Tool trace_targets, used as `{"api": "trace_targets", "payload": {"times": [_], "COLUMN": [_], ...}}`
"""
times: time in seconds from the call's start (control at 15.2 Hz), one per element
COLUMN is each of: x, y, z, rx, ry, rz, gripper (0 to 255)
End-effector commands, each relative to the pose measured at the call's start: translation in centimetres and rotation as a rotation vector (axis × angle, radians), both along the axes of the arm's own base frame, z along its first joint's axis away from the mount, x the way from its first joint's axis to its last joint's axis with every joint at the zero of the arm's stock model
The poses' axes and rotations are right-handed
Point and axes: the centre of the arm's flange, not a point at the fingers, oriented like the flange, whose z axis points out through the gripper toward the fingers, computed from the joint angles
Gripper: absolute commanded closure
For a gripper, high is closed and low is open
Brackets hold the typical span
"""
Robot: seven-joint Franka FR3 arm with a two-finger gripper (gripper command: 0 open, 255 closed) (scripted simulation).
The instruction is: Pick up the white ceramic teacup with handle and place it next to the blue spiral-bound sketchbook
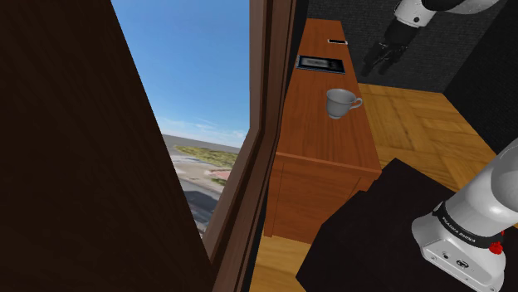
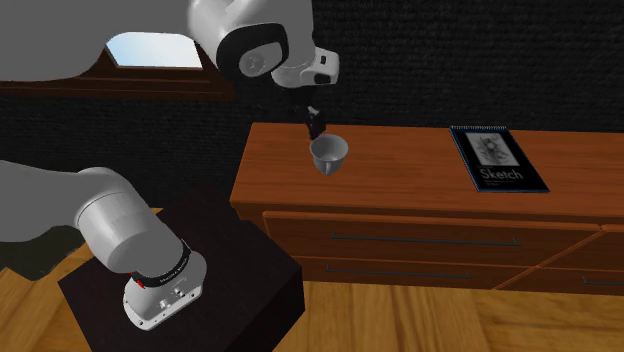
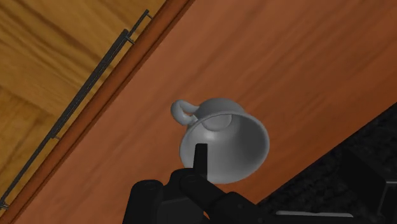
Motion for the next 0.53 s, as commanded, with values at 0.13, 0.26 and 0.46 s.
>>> {"api": "trace_targets", "payload": {"times": [0.13, 0.26, 0.46], "x": [2.2, 3.4, 5.1], "y": [-3.3, -4.8, -7.0], "z": [-4.1, -6.2, -9.4], "rx": [0.044, 0.067, 0.101], "ry": [-0.003, -0.004, -0.005], "rz": [-0.005, -0.007, -0.010], "gripper": [0, 0, 0]}}
